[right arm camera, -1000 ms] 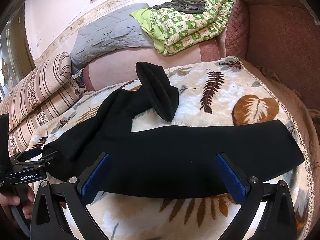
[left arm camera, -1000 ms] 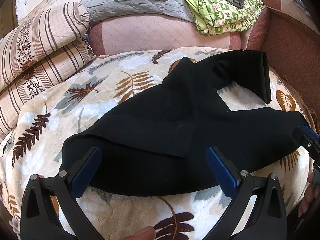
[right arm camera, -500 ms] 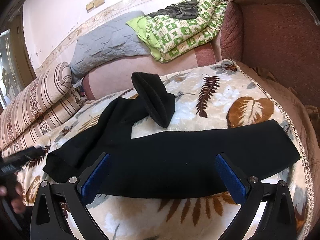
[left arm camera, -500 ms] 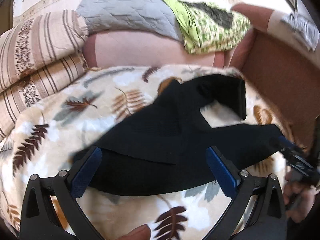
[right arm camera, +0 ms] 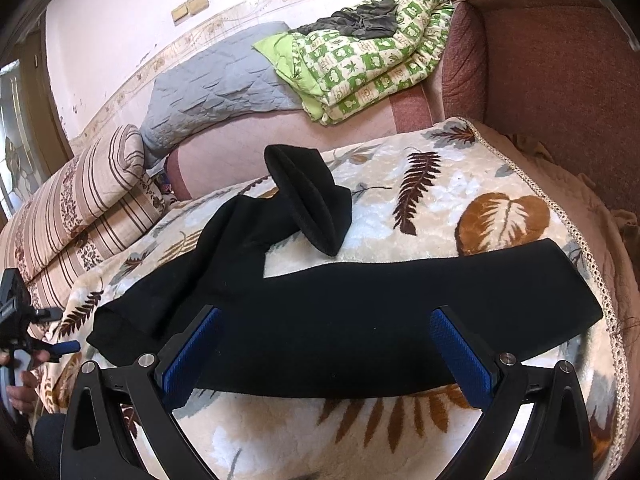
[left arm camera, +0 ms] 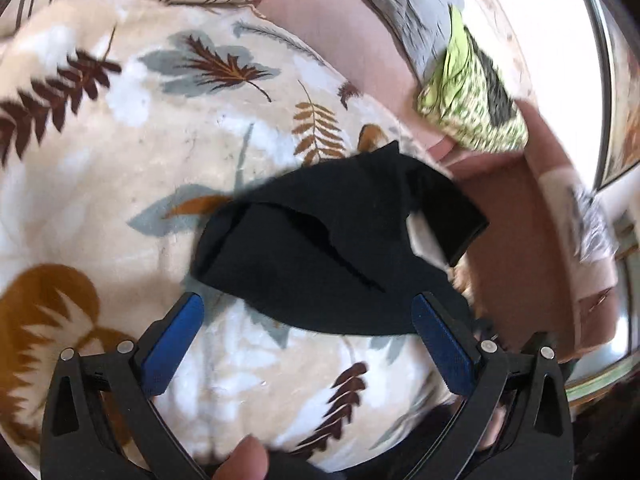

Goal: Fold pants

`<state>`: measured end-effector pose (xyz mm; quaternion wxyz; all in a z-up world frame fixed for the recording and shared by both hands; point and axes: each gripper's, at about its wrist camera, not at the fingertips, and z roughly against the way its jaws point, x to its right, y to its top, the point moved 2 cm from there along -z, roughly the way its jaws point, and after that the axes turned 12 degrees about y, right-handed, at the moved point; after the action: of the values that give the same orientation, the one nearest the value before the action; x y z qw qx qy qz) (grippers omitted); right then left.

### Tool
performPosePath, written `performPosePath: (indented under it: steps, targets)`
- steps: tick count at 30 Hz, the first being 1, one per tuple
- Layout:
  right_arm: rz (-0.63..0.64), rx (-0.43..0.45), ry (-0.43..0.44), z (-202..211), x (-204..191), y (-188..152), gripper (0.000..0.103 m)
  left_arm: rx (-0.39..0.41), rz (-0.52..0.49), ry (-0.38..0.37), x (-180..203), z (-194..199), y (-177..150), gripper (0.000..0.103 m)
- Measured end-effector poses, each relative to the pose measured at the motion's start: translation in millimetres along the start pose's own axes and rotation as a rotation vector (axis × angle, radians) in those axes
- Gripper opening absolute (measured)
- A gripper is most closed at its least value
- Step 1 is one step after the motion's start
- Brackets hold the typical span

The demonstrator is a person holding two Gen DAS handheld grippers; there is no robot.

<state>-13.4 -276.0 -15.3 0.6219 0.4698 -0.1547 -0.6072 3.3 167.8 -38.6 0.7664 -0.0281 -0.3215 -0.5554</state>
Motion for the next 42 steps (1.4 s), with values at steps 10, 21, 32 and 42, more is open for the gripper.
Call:
performPosePath:
  steps: [10,21,32,42]
  targets:
    - [0.005,-0.011,-0.004,-4.6,-2.4,-1.3,0.103,-0.131,-0.019,0.032,1.1,-38.9,8.3,0.103]
    - [-0.053,0.119,0.009,35.8,16.9,21.3,0.103,-0.149,-0.045,0.085,-2.6,-47.4,18.6,0.042]
    - [-0.526,-0.041,0.17,84.1,181.6,15.3,0.088,-0.101,-0.097,0.104,3.1,-43.7,20.5,0.012]
    - [-0.606,-0.085,0.157,48.5,222.8,-11.2,0.052,-0.03,-0.059,0.076,-0.4,-31.9,24.4,0.003]
